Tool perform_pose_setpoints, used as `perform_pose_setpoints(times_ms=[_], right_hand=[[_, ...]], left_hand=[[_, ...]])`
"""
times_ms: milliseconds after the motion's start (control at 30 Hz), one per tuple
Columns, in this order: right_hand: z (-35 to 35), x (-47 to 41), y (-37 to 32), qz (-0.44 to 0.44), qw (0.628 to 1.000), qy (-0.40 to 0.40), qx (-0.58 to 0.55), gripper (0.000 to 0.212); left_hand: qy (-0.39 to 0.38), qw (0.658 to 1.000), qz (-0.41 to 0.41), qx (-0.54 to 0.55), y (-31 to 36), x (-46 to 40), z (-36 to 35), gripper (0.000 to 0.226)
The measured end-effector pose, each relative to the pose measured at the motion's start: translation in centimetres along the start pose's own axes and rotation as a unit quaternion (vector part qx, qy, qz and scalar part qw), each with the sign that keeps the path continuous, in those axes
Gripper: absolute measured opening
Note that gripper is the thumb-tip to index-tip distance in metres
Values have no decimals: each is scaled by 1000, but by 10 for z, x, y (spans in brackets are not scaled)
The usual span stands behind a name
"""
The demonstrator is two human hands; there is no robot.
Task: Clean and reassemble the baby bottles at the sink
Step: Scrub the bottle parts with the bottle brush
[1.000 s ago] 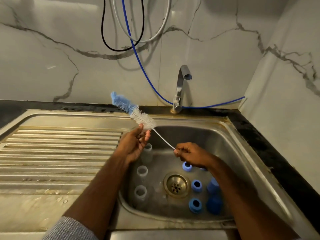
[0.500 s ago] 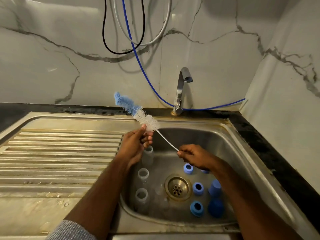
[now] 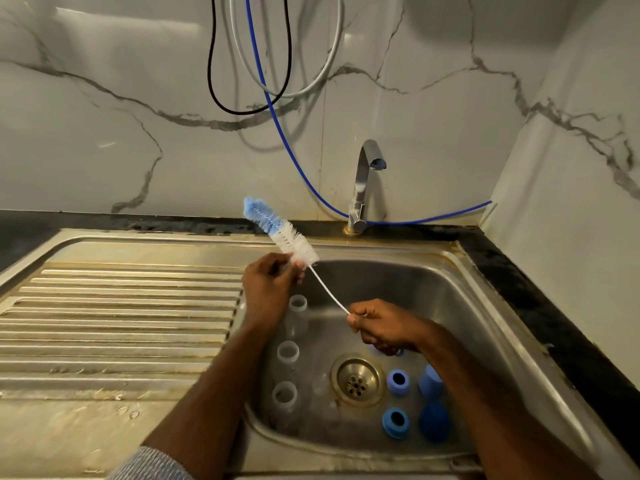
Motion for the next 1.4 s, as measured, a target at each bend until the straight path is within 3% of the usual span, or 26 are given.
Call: perform_pose_setpoints(times_ms=[33,100,167,200,233,267,333,367,433,533,600,700,767,833,867,933,967,1033,1133,1200,1233,1267,1333,1400], right_hand=[[2,0,2,11,999,31,31,29],[9,0,4,36,991,95,92,30],[12,-1,3,46,985,122,112,29],[11,-1,1,47,986,119,111,29],[10,-1,0,45,987,110,104,30],[8,-2,-2,38,991,94,87,30],[5,-2,-3,11,999,44,22,29],[3,-2,-4,0,1000,15,-7,29],[-1,-3,-7,-5,999,-21,-30,32],[-4,-5,-9,5,1000,17,14,33],[0,-4,-8,30,991,71,108,31],[5,-4,-2,49,979,110,165,30],[6,-5,-3,52,977,123,166,30],[5,-5,-8,58,975,127,174,30],[5,-4,-11,60,976,122,170,30],[2,-3,-14,50,989,90,106,31],[1,-2,-15,34,996,60,51,31],[-3,-1,-15,4,1000,4,-23,33],[-6,-4,-14,1,1000,10,-4,33],[-3,-5,-11,22,995,58,76,30],[-1,-5,-9,38,989,83,120,29],[2,-6,-6,52,981,104,153,29],[5,-7,-3,69,974,132,173,29],[5,-8,-5,77,971,142,177,30]], left_hand=[[-16,991,89,100,-3,0,0,18],[-19,918,262,298,-6,3,-4,22],[-22,859,341,381,-6,5,-8,23],[-22,850,346,397,-7,5,-9,25],[-22,855,332,398,-8,4,-10,27],[-17,882,295,368,-10,2,-9,28],[-6,967,168,193,-12,0,-3,27],[5,993,92,73,-11,-2,0,27],[36,997,-21,-66,-7,-3,1,31],[38,997,-45,-49,-7,-5,3,17],[8,994,79,70,-13,-6,4,14],[-9,893,313,322,-14,-2,1,24],[-7,849,355,391,-13,-2,-2,24],[5,863,317,393,-13,-3,-4,25],[10,895,272,354,-13,-4,-2,25],[12,973,147,177,-11,-6,3,24],[16,995,75,68,-9,-6,5,26],[39,997,-35,-62,-5,-6,4,32],[50,989,-85,-108,-1,-5,2,31],[25,998,-25,-57,-4,-5,2,20],[9,998,52,30,-8,-6,2,20],[8,978,149,149,-11,-5,2,23],[18,896,299,327,-11,-2,-3,28],[19,859,334,388,-11,-2,-8,29]])
Point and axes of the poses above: each hand's wrist, its own x-axis away from the middle knuckle, its own z-axis out of the back of the hand, y = z × x, the point moved 3 cm from there along -x, towards the middle knuckle, and after that the axes turned 11 degrees about x, right-handed, at the moved point
